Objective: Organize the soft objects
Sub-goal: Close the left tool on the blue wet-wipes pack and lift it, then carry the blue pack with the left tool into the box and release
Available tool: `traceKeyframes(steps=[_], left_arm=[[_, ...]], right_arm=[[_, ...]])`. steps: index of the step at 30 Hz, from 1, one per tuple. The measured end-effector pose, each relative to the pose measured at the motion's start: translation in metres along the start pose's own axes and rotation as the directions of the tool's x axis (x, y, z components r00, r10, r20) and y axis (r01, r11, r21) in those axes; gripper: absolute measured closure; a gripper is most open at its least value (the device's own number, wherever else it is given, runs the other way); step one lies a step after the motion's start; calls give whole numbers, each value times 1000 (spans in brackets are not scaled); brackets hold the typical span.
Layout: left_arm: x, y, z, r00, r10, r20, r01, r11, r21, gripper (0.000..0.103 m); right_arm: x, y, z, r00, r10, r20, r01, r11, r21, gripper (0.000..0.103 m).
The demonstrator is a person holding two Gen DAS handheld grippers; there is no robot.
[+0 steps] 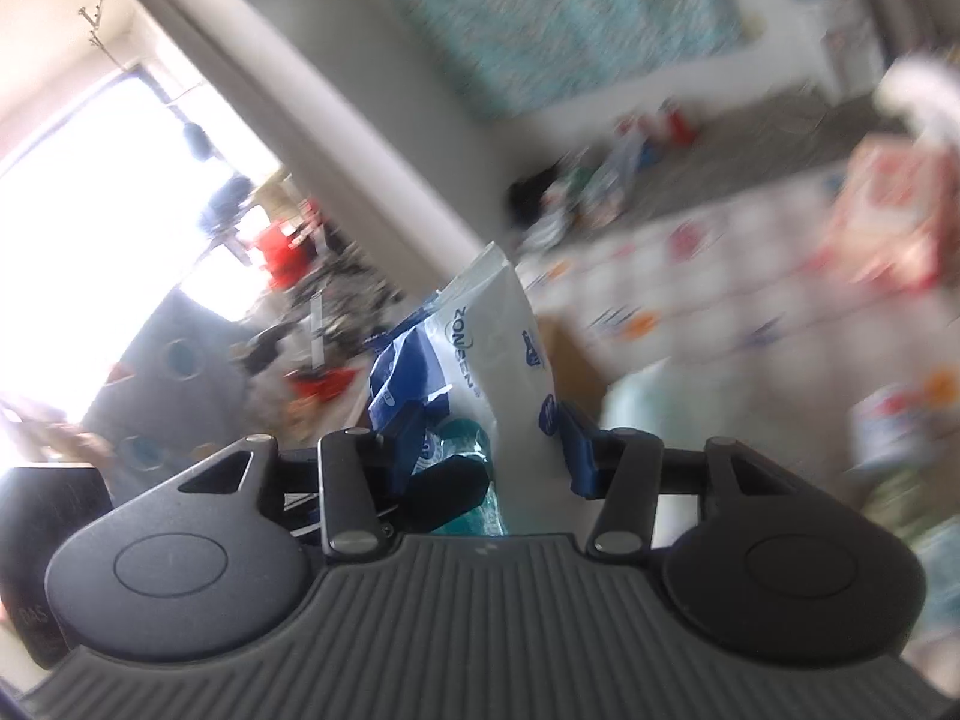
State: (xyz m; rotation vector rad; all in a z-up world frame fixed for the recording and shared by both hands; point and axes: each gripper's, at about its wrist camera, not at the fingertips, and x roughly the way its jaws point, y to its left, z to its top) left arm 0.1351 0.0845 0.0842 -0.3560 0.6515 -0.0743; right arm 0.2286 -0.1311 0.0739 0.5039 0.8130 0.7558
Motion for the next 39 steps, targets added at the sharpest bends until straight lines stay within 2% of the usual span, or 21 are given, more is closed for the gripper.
traceKeyframes(steps=[3, 7, 11, 13, 15, 16, 20, 24, 26, 28, 29, 39], left_arm=[[-8, 45, -6, 998, 49, -47, -52, 997, -63, 47], [-4, 89, -14, 989, 90, -115, -105, 986, -132, 47], [10, 123, -17, 983, 50, -175, -85, 977, -197, 47], [17, 140, -21, 979, 52, -199, -97, 971, -220, 48], [29, 150, -25, 969, 95, -230, -145, 967, -212, 49], [34, 153, -28, 963, 104, -249, -157, 966, -207, 49], [44, 165, -43, 935, 109, -337, -181, 964, -192, 49], [47, 168, -53, 909, 159, -385, -229, 963, -143, 49], [54, 170, -56, 893, 156, -423, -231, 964, -132, 49], [64, 170, -58, 872, 153, -464, -236, 964, -126, 56], [68, 170, -60, 865, 151, -478, -239, 962, -130, 63], [88, 151, -51, 870, 219, -443, -290, 952, -98, 64]], right_arm=[[43, 24, -26, 996, 48, -72, -46, 998, 38, 53], [95, 41, -58, 984, 79, -162, -62, 992, 112, 51], [123, 53, -79, 979, 37, -202, -15, 994, 109, 48], [131, 56, -84, 975, 1, -222, 25, 994, 111, 44], [132, 52, -84, 978, -22, -208, 45, 994, 105, 44], [126, 47, -83, 980, -2, -198, 24, 993, 112, 44], [107, 37, -72, 989, 22, -146, -5, 994, 113, 44], [87, 22, -65, 993, 34, -111, -22, 993, 114, 44], [77, 13, -66, 994, 42, -98, -30, 992, 126, 44], [71, 0, -66, 996, 42, -84, -30, 989, 146, 44], [68, -5, -68, 996, 41, -78, -28, 987, 156, 44], [53, -41, -80, 997, 29, -67, -12, 973, 229, 43]])
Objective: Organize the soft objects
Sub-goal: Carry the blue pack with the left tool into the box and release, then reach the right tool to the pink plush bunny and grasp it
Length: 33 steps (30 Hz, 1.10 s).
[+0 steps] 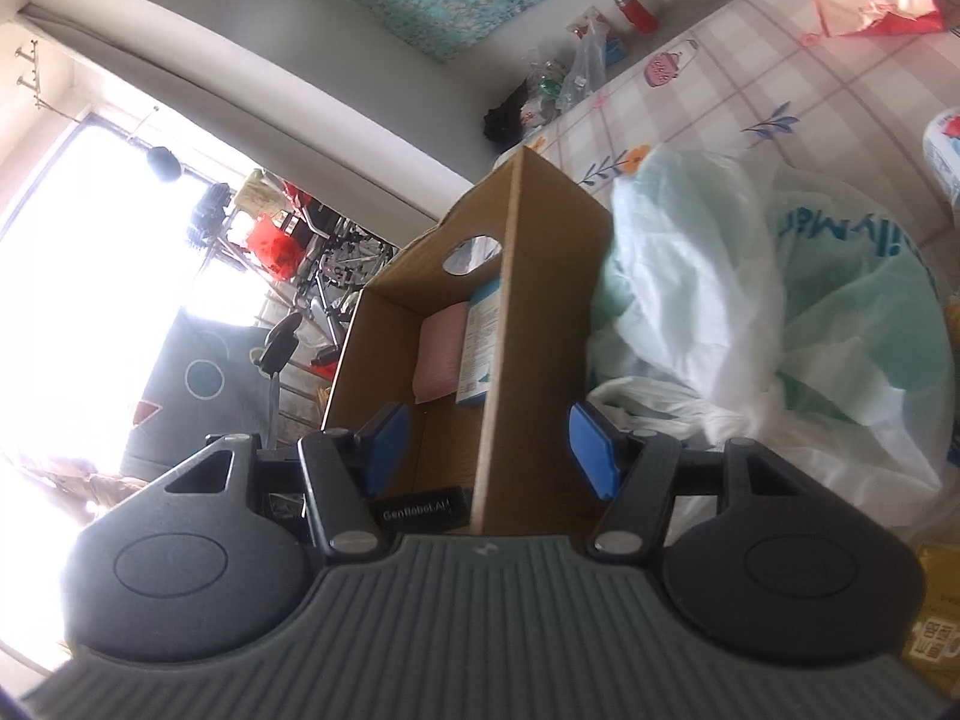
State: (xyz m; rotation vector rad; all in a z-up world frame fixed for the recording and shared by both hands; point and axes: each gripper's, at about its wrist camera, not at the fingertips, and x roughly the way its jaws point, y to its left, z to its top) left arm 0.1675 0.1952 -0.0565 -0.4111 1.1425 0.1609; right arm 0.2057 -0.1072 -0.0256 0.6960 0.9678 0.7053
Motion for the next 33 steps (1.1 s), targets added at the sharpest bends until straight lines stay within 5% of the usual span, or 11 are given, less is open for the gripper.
traceKeyframes(steps=[8, 12, 15, 25, 33], left_arm=[[-6, -1, 0, 1000, 11, 7, -11, 1000, 19, 58], [-28, -9, -8, 994, 38, 102, -46, 996, 75, 38], [-54, -9, -18, 985, 12, 174, -25, 997, 73, 36], [-136, -52, -70, 896, -136, 423, 65, 982, 178, 31], [-140, -138, -117, 841, -338, 423, 152, 897, 415, 30]], right_arm=[[-2, -9, -7, 1000, -11, -15, 12, 1000, 18, 43], [-10, -11, -11, 1000, -16, -7, 16, 1000, 18, 43], [-20, -11, -13, 1000, -22, 10, 22, 1000, 5, 42], [-76, -7, -27, 993, -37, 113, 46, 996, -75, 42], [-166, -24, -41, 951, -108, 290, 143, 984, -104, 38]])
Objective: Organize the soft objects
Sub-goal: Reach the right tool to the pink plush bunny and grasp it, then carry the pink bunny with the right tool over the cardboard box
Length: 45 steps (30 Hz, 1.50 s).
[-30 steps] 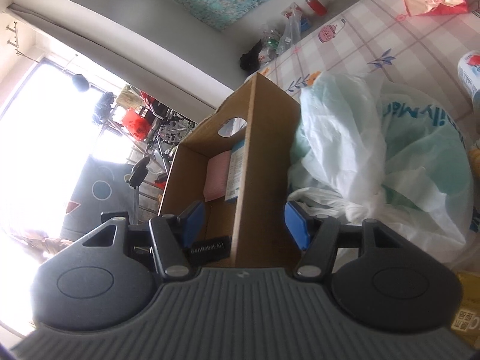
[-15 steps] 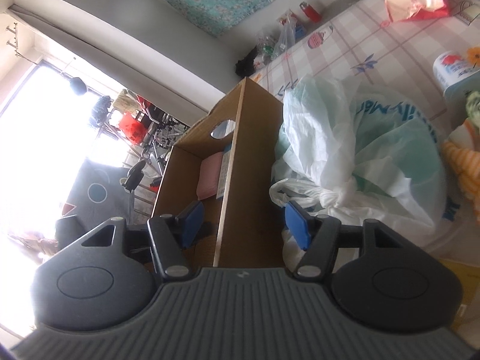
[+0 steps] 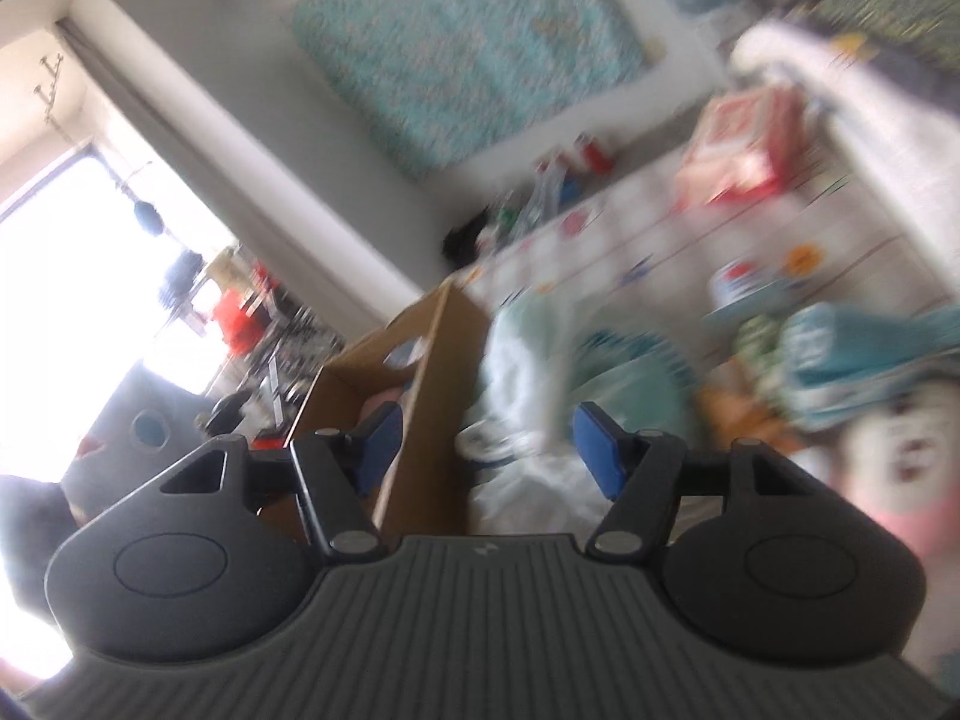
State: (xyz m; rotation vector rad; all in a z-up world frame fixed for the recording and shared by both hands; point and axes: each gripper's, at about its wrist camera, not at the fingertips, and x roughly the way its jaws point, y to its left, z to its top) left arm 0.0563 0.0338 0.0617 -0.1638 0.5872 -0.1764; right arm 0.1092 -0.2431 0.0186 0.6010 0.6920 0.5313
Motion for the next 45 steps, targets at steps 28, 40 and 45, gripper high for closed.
traceKeyframes(steps=[28, 40, 45], left_arm=[[171, -139, -93, 880, -287, -379, 368, 916, 160, 42], [186, -138, -95, 860, -315, -401, 385, 917, 105, 46], [190, -138, -95, 859, -306, -410, 375, 921, 100, 49]], right_arm=[[-17, -176, -15, 958, -269, -104, 288, 912, 294, 25], [13, -185, -15, 943, -303, -140, 332, 899, 285, 22], [28, -192, -18, 953, -273, -135, 302, 897, 322, 23]])
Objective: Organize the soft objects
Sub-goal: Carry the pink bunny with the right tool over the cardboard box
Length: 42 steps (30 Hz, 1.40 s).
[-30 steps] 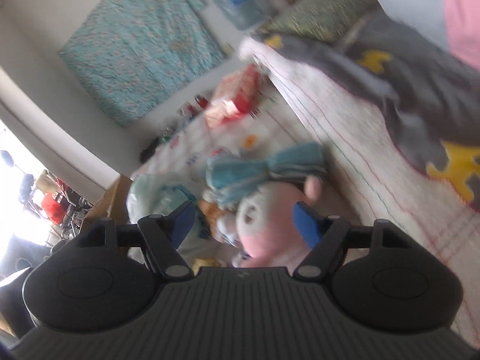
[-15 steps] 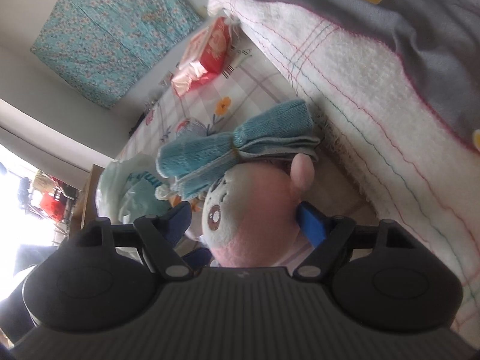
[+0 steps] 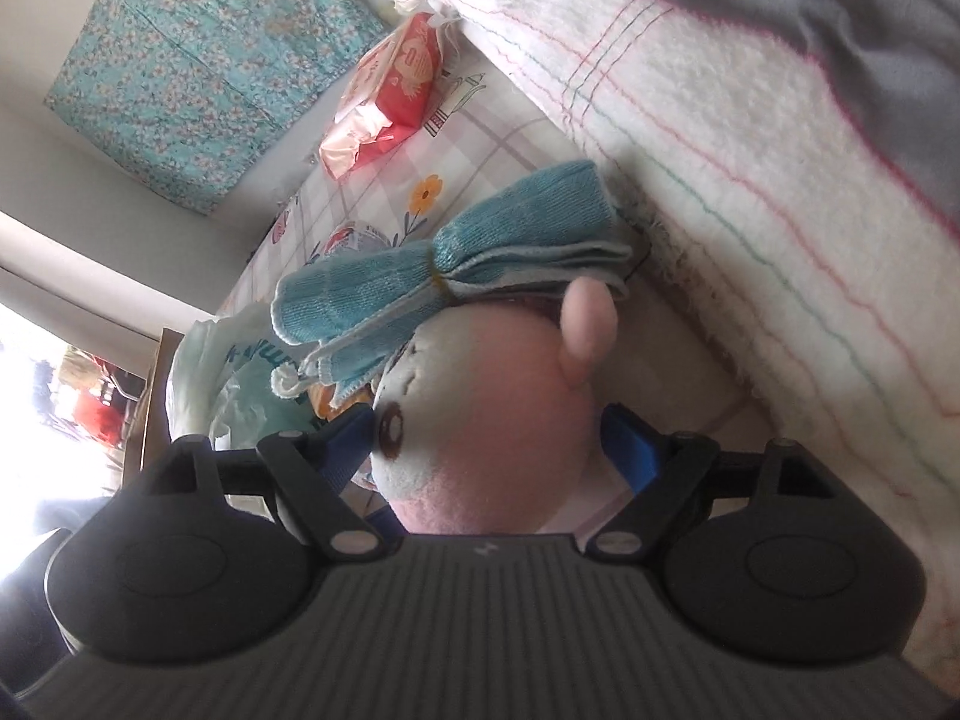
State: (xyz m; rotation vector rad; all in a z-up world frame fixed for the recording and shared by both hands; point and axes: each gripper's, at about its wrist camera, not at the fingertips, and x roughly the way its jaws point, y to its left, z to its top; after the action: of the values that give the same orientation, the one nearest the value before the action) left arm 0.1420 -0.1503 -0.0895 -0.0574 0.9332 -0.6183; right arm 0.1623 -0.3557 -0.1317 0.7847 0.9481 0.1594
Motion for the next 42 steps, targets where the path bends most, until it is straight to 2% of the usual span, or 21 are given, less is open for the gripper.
traceKeyframes(steps=[1, 5, 13, 18, 23, 28, 31, 34, 36, 39, 41, 42], left_arm=[[-1, 0, 0, 1000, -2, 0, 2, 1000, -1, 50], [-11, -9, -4, 999, -43, 4, 43, 999, 16, 52], [-36, -31, -15, 991, -124, 39, 122, 991, 56, 52], [-65, -36, -15, 981, -147, 126, 138, 987, 78, 52], [-106, -21, -10, 962, -128, 240, 119, 992, 51, 51], [-161, 14, -12, 933, -26, 360, 38, 999, -24, 51], [-198, 44, -17, 907, 77, 414, -41, 995, -94, 50], [-236, 75, -25, 876, 197, 441, -124, 974, -188, 50], [-259, 98, -32, 855, 279, 438, -173, 948, -267, 50], [-286, 136, -42, 831, 387, 400, -223, 890, -397, 50], [-297, 160, -48, 826, 438, 355, -242, 843, -480, 50], [-300, 173, -50, 829, 455, 325, -246, 819, -518, 50]], right_arm=[[2, 1, -1, 1000, 10, -1, -10, 1000, 7, 26], [-9, 11, -8, 999, -32, 25, 33, 999, -43, 28], [-56, 21, -26, 992, -83, 95, 92, 990, -104, 29], [-86, 47, -37, 981, -79, 177, 114, 974, -196, 29], [-107, 90, -42, 973, -23, 231, 99, 941, -323, 29], [-102, 153, -44, 975, 91, 201, 9, 893, -449, 29], [-85, 200, -50, 976, 170, 136, -74, 848, -525, 29], [-61, 254, -62, 970, 239, 41, -167, 783, -599, 29], [-42, 292, -72, 961, 273, -43, -238, 738, -631, 29], [-8, 345, -90, 941, 286, -181, -332, 676, -658, 29], [19, 378, -104, 926, 263, -273, -379, 642, -666, 29], [31, 394, -111, 918, 246, -312, -396, 631, -668, 29]])
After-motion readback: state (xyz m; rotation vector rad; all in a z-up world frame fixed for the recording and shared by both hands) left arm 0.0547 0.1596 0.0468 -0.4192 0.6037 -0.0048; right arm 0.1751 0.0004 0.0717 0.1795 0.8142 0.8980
